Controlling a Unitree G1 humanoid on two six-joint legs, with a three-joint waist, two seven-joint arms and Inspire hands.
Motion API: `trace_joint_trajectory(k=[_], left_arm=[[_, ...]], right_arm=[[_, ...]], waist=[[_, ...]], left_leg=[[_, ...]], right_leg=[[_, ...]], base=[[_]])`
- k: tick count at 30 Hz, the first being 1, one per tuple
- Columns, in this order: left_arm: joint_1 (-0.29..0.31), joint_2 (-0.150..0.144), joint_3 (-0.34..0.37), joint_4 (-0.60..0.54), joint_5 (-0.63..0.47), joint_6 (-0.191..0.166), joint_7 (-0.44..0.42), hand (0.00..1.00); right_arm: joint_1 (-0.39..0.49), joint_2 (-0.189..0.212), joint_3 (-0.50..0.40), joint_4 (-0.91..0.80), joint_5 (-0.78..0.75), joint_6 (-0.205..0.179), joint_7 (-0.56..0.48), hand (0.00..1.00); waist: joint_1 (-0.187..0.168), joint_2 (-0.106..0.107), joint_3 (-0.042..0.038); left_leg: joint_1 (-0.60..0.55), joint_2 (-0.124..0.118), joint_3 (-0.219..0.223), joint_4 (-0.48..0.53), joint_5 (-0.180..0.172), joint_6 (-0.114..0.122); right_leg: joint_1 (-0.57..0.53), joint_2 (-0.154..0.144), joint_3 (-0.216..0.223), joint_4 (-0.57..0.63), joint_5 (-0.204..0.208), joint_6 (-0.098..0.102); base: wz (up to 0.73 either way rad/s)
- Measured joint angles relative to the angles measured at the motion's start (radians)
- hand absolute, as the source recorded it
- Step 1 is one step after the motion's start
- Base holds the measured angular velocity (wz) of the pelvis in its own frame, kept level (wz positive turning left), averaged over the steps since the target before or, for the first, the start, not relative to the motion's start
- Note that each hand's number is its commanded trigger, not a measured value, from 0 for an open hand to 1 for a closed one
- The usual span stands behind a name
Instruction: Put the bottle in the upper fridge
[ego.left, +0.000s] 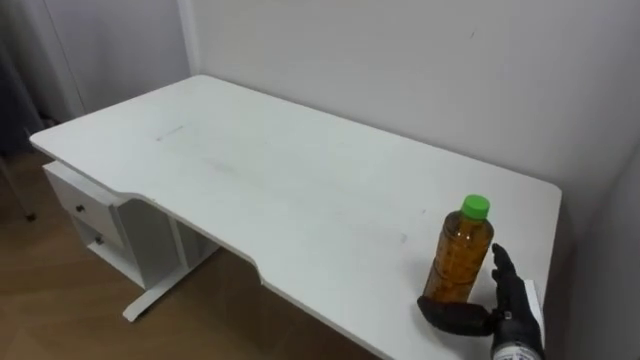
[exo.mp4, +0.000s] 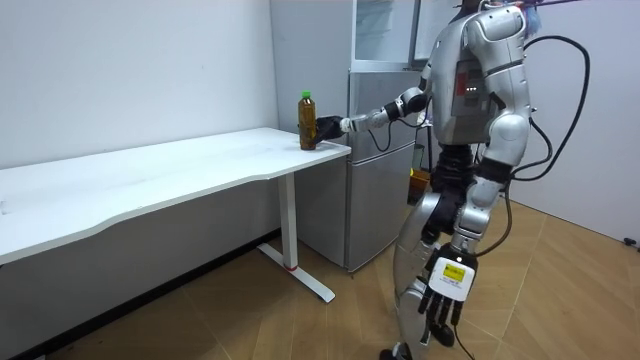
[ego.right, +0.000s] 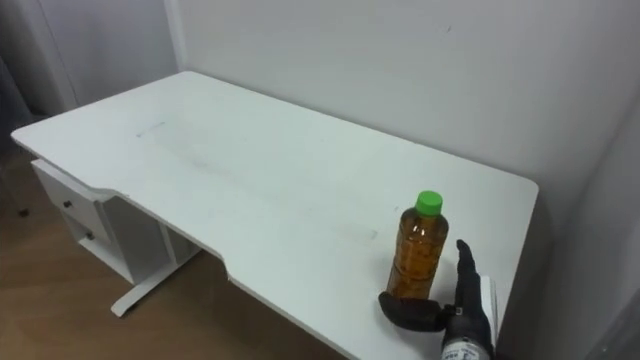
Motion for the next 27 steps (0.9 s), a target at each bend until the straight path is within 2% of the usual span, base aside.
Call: trace_joint_trajectory(k=[3, 8, 15, 27], left_arm=[[-0.004, 0.000, 0.000, 0.000, 0.000, 0.000, 0.001, 0.00], [-0.007, 0.006, 0.000, 0.000, -0.002, 0.000, 0.002, 0.00], [-0.001, 0.007, -0.002, 0.000, -0.043, -0.006, 0.002, 0.00], [0.007, 0.008, -0.002, 0.010, -0.078, -0.022, 0.002, 0.00]], right_arm=[[0.000, 0.000, 0.007, 0.000, -0.007, 0.000, -0.014, 0.00], [-0.006, 0.000, 0.035, 0.000, -0.007, 0.000, -0.036, 0.00], [-0.006, 0.000, 0.037, -0.001, -0.006, -0.002, -0.047, 0.00], [-0.012, 0.000, 0.036, -0.014, 0.014, -0.037, -0.055, 0.00]], waist=[[0.000, -0.010, -0.0023], [0.000, -0.026, -0.0010], [0.001, -0.026, -0.0013], [0.021, -0.024, 0.0007]], left_leg=[[-0.010, -0.005, 0.000, 0.000, 0.004, 0.004], [-0.011, -0.008, 0.000, 0.000, 0.005, 0.006], [-0.011, -0.008, 0.000, -0.002, 0.005, 0.006], [-0.012, -0.010, -0.005, -0.010, 0.005, 0.006]], right_leg=[[-0.012, -0.007, 0.000, 0.006, 0.000, 0.000], [-0.013, -0.011, 0.000, 0.008, 0.000, 0.002], [-0.013, -0.010, -0.001, 0.006, -0.001, 0.002], [-0.008, -0.009, -0.003, -0.001, -0.001, 0.003]], base=[[0.00], [0.00], [0.00], [0.01]])
